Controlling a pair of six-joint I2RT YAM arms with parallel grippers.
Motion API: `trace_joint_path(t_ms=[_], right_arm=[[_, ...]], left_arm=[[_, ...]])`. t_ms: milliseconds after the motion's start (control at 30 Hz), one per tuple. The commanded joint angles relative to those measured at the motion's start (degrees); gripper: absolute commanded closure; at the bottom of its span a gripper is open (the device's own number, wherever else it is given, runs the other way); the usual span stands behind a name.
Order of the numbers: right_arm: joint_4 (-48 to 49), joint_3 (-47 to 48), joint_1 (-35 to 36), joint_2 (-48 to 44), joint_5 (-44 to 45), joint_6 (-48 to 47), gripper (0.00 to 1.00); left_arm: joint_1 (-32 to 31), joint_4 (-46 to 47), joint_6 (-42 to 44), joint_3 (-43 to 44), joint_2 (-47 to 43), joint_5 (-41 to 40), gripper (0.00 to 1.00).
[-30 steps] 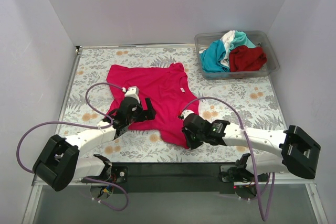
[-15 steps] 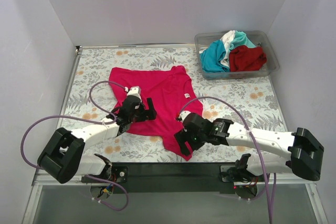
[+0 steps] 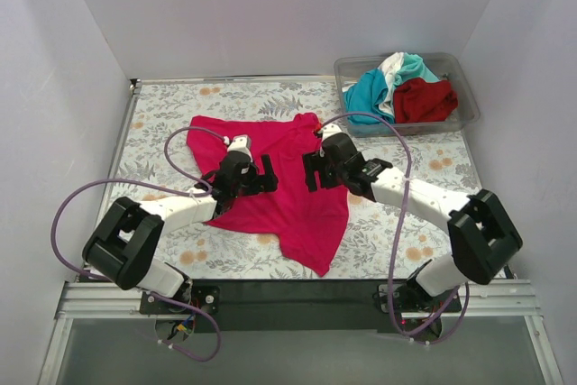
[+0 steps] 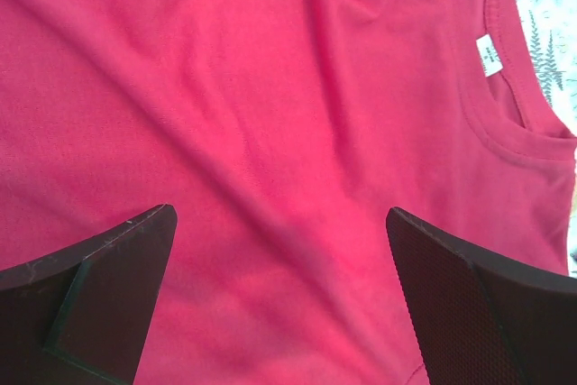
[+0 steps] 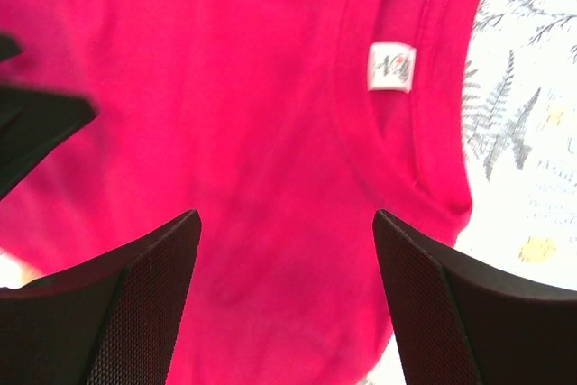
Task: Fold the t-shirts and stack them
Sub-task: Flatten the tshirt out
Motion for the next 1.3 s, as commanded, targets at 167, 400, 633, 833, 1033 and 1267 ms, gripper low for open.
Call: trace_joint_path(t_ms=[167,400,633,833,1033,1267], right_arm=[[6.2,2.2,-4.2,5.2,6.8,-2.7,0.31],[4.9,-2.5,-8.1,4.1,7.0,-0.9,0.34],[4.5,-6.1,-11.0,4.2,5.0,-0.5,0.41],[4.7,-6.9,-12.9,4.7,2.6,-1.2,0.52],[6.9,-7.7,-13.7,5.3,0.4,-1.8,0.58],[8.5,-6.7,-14.0,7.6,-3.4,-2.7,0.68]], left_arm=[[0.4,0.6,0.9,-0.3,-2.2,-1.3,0.04],[0.4,0.6,0.7,-1.0,-2.0,-0.6,0.04],[0.5,1.3,0.6,0.2,1.6,-0.8,0.04],[0.5,1.6,0.6,-0.2,0.6,-0.9,0.04],[0.6,1.4,0.6,-0.9,-0.2,-1.2,0.04],[0.6,1.5,0.5,-1.4,-0.6,-1.2,0.04]])
